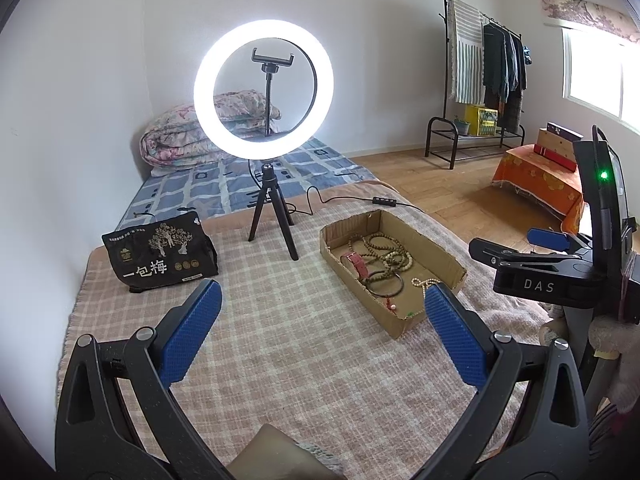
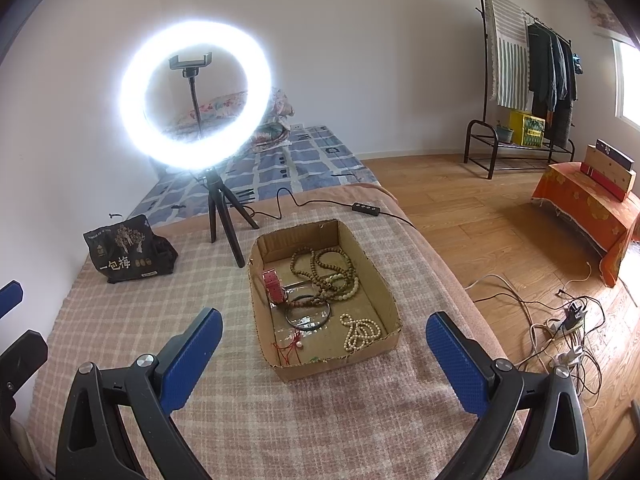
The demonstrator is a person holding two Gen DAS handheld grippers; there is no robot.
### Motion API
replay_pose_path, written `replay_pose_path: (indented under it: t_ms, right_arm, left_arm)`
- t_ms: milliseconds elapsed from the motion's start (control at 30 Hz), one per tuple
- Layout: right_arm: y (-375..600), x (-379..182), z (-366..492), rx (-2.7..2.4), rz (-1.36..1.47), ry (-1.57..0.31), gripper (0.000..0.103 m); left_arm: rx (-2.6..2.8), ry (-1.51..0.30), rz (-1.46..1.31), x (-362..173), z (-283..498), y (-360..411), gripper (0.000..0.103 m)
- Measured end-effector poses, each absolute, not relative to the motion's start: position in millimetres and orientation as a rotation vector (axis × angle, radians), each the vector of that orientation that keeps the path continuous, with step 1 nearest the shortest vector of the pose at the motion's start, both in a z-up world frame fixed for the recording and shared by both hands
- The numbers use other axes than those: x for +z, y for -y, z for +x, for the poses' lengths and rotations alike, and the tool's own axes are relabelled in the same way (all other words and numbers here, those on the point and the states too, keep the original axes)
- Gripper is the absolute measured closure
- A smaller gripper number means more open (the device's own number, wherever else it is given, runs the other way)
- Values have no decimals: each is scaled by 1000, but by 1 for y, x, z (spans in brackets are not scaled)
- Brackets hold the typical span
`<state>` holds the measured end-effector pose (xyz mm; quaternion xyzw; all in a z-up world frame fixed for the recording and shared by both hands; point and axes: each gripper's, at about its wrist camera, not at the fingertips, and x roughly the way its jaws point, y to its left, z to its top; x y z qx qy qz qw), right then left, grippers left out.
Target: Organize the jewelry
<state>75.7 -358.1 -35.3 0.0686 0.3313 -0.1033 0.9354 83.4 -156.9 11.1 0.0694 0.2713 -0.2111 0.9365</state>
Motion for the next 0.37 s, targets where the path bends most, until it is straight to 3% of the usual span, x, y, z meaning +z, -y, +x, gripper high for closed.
replay_pose_path:
  t_ms: [367]
  right_arm:
    - [354,-38,76,-208,149,-682,0]
  left_arm:
    - [-413,-519,146,16,83,155,0]
